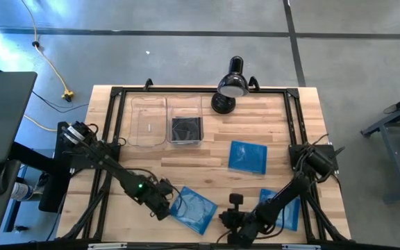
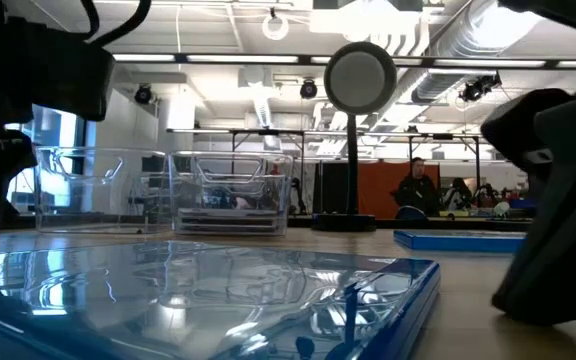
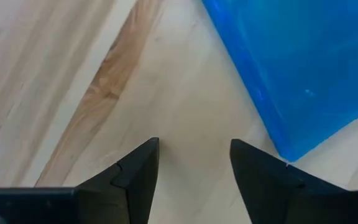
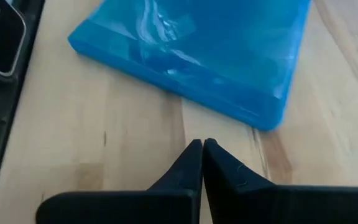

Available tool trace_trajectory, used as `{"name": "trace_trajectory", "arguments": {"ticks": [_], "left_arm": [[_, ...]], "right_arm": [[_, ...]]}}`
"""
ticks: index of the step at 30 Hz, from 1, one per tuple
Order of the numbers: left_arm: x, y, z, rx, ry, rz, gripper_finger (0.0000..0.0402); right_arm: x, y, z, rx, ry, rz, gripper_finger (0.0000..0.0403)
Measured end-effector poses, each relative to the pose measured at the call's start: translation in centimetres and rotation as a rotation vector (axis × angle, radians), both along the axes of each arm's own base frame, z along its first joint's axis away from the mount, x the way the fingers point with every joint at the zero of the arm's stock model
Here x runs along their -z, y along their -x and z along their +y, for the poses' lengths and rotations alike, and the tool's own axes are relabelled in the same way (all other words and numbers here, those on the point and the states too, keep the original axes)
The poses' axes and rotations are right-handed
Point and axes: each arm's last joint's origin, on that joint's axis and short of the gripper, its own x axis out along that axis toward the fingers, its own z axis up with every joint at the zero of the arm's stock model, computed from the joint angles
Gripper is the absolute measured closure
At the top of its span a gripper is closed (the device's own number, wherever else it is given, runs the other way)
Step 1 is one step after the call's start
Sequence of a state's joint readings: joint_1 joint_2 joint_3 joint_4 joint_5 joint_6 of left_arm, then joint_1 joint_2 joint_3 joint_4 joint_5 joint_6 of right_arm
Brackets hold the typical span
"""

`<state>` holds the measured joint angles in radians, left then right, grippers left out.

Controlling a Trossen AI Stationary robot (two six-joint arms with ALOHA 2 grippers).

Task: Pick & place jewel cases by type
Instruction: Put the left blue CD case into the left transparent bin

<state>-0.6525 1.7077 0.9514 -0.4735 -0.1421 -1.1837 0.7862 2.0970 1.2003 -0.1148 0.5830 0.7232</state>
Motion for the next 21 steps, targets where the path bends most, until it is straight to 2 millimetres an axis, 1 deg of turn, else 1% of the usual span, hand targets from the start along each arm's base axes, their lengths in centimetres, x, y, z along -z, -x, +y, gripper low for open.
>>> {"name": "trace_trajectory", "arguments": {"ticks": [2,4,9,13,17,21], "left_arm": [[0.5,0.1,0.4,-0.029,0.022,-0.019,0.0207],[0.5,0.2,0.6,-0.046,0.042,-0.035,0.0207],[0.5,-0.2,0.8,-0.08,0.072,-0.07,0.0207],[0.4,-1.0,1.1,-0.111,0.12,-0.1,0.0207],[0.1,-2.0,1.4,-0.121,0.169,-0.151,0.0207],[0.1,-2.9,1.6,-0.082,0.24,-0.161,0.0207]], "right_arm": [[0.3,-0.3,0.0,-0.018,-0.004,-0.005,0.0402],[0.6,-0.8,0.0,-0.03,-0.007,-0.019,0.0401],[0.6,-1.9,-1.0,-0.084,-0.048,0.029,0.0402],[0.6,-2.7,-1.7,-0.132,-0.096,0.061,0.0402],[0.6,-3.1,-2.0,-0.153,-0.117,0.074,0.0401],[0.6,-3.2,-2.0,-0.171,-0.121,0.068,0.0402]]}}
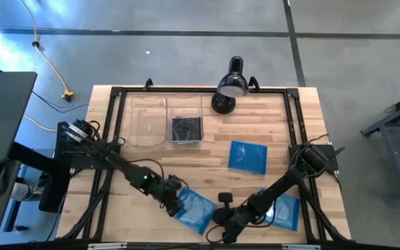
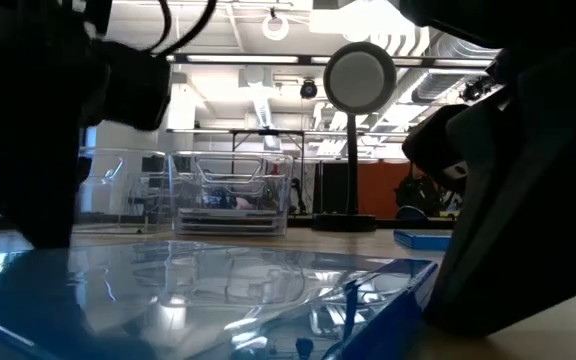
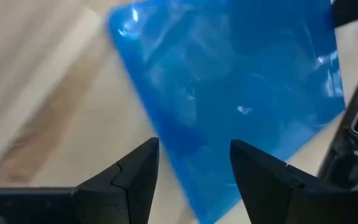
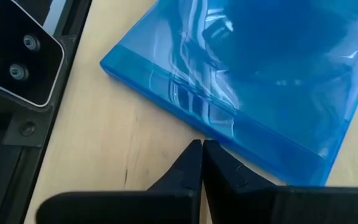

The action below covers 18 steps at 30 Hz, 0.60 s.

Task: Pick & place jewel cases by type
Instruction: Put the left blue CD case into the left transparent bin

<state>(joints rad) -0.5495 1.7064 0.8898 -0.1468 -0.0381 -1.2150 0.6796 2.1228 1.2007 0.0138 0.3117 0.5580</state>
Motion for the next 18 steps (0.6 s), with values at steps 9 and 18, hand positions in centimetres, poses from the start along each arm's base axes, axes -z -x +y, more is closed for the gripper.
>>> {"name": "trace_trajectory", "arguments": {"ticks": [9,18], "left_arm": [[1.5,-0.3,0.1,0.02,0.019,0.071,0.0207],[1.2,-0.7,-0.1,0.087,0.034,-0.002,0.0207]], "right_arm": [[0.0,-0.5,-0.6,-0.034,-0.002,0.011,0.0401],[0.1,-0.8,-1.1,-0.048,0.013,0.021,0.0402]]}}
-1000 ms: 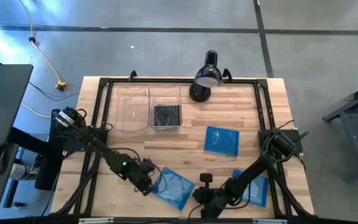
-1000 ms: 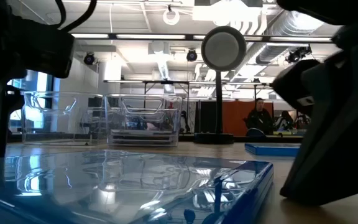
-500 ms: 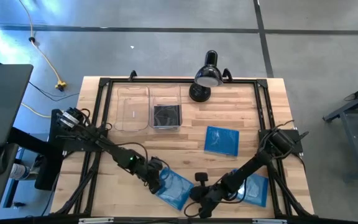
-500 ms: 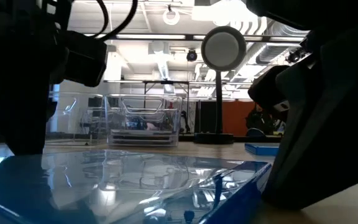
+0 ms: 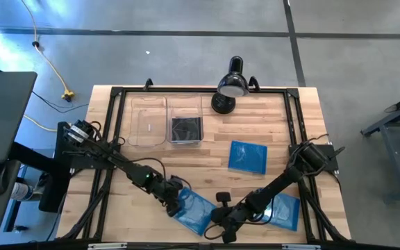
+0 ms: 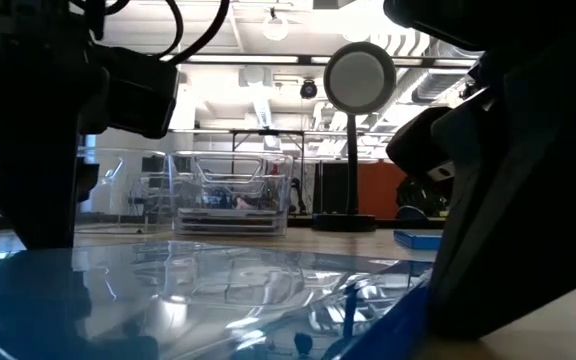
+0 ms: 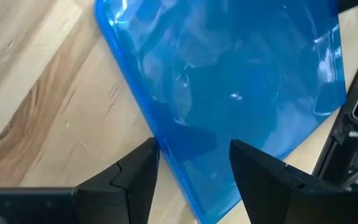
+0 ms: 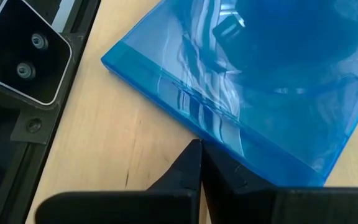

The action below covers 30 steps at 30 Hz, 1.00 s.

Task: Pick & place jewel cases by type
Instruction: Put the left blue CD case into the left transparent bin

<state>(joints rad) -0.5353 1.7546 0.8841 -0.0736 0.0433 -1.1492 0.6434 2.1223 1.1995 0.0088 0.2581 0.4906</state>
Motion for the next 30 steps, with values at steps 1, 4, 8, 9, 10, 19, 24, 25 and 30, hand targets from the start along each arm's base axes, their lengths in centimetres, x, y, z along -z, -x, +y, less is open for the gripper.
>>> {"name": "trace_trajectory", "arguments": {"ticks": [1,4,8,9,10,19,24,25,30], "left_arm": [[-0.2,0.0,0.0,0.012,-0.005,-0.013,0.0207],[-0.8,0.1,0.0,0.047,-0.018,-0.048,0.0207],[-1.9,0.4,0.1,0.085,-0.015,-0.086,0.0207],[-2.2,0.4,0.0,0.093,-0.013,-0.097,0.0207],[-2.3,0.4,0.0,0.102,-0.013,-0.106,0.0207],[-2.6,0.5,0.0,0.111,-0.102,-0.157,0.0207],[-2.6,0.3,0.3,0.087,-0.192,-0.191,0.0207],[-2.6,0.3,0.3,0.084,-0.203,-0.197,0.0207],[-2.6,0.3,0.4,0.07,-0.24,-0.21,0.0207]], "right_arm": [[0.0,0.0,0.0,0.001,0.006,0.003,0.0402],[0.1,0.2,-0.2,0.008,0.02,0.019,0.0402],[0.2,0.3,-0.3,0.024,0.028,0.036,0.0402],[0.3,0.3,-0.3,0.026,0.029,0.044,0.0402],[0.3,0.4,-0.3,0.026,0.031,0.052,0.0402],[0.4,0.8,-0.2,0.061,0.107,0.03,0.0402],[0.4,0.1,-1.3,0.031,0.151,0.033,0.0402],[0.4,0.0,-1.5,0.023,0.165,0.032,0.0402],[0.4,-0.3,-2.2,0.036,0.212,0.032,0.0402]]}}
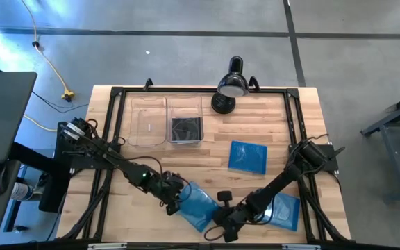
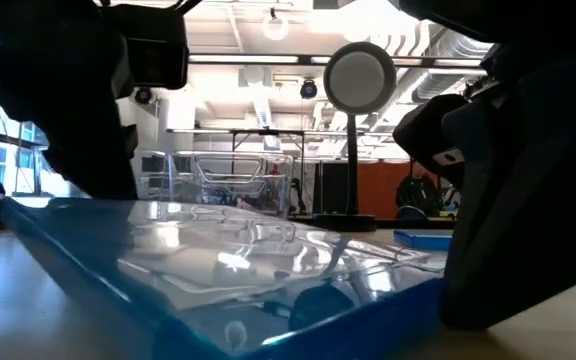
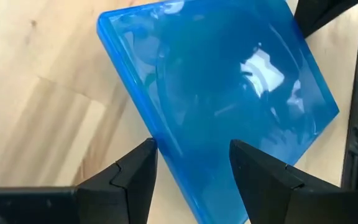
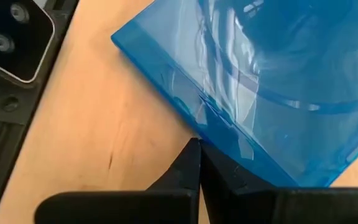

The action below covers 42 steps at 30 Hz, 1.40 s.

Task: Pick & place jewel cases by type
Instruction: Put the left blue CD case into the left transparent bin

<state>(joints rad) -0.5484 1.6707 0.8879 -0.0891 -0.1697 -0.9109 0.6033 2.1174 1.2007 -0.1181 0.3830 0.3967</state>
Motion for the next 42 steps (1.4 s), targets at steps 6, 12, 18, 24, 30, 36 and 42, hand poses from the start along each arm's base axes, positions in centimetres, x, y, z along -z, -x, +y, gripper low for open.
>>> {"name": "trace_trajectory", "arguments": {"ticks": [6,12,18,24,30,36,42], "left_arm": [[0.0,-0.4,0.7,-0.014,-0.068,-0.03,0.0207],[0.1,-0.9,1.8,0.031,-0.012,0.025,0.0207],[0.3,-1.4,3.2,0.044,0.112,0.102,0.0207],[1.3,-1.5,3.1,0.056,0.188,0.172,0.0207],[2.8,-1.6,1.8,0.175,0.172,0.189,0.0207],[3.0,-1.0,0.8,0.325,0.041,0.138,0.0207],[3.2,-0.5,-0.2,0.42,-0.106,0.087,0.0207]], "right_arm": [[-0.1,0.2,-0.4,0.069,0.045,-0.006,0.0402],[-0.1,0.6,-0.8,0.122,0.085,0.019,0.0402],[-0.1,0.8,-1.0,0.121,0.123,0.027,0.0403],[-0.1,0.8,-1.0,0.07,0.18,0.033,0.0403],[-0.1,0.6,-0.9,-0.014,0.207,0.026,0.0403],[-0.1,0.6,-0.8,-0.019,0.191,0.022,0.0403],[-0.2,0.6,-0.6,-0.038,0.131,0.038,0.0403]]}}
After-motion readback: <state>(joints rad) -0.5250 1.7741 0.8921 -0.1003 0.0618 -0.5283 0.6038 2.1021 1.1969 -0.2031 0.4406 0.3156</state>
